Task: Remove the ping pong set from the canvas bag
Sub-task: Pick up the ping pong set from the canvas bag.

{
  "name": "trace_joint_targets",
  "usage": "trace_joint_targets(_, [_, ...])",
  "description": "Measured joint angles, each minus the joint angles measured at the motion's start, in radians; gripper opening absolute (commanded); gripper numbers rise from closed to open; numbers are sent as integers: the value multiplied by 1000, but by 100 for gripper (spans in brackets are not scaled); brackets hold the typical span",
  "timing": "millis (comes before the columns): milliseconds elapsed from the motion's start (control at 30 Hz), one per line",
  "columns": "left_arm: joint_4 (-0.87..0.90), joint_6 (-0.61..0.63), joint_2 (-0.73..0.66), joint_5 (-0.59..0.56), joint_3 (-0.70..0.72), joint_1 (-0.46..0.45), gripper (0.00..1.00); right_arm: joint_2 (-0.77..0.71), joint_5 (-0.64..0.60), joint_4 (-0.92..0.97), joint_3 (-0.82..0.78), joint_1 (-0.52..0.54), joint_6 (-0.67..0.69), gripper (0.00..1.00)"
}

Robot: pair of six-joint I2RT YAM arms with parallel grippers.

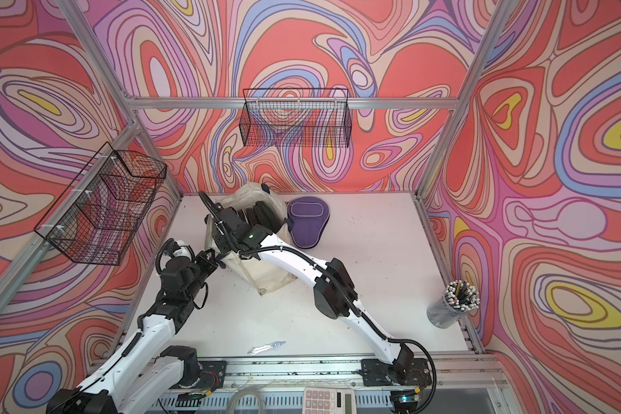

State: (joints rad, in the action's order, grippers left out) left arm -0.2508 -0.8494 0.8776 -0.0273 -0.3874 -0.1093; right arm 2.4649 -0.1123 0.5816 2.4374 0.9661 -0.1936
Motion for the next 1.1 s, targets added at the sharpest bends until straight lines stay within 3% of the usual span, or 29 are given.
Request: trace_joint_targets(1100, [-50,9,40,27,-2,-1,0,-117,-53,64,26,-3,13,0])
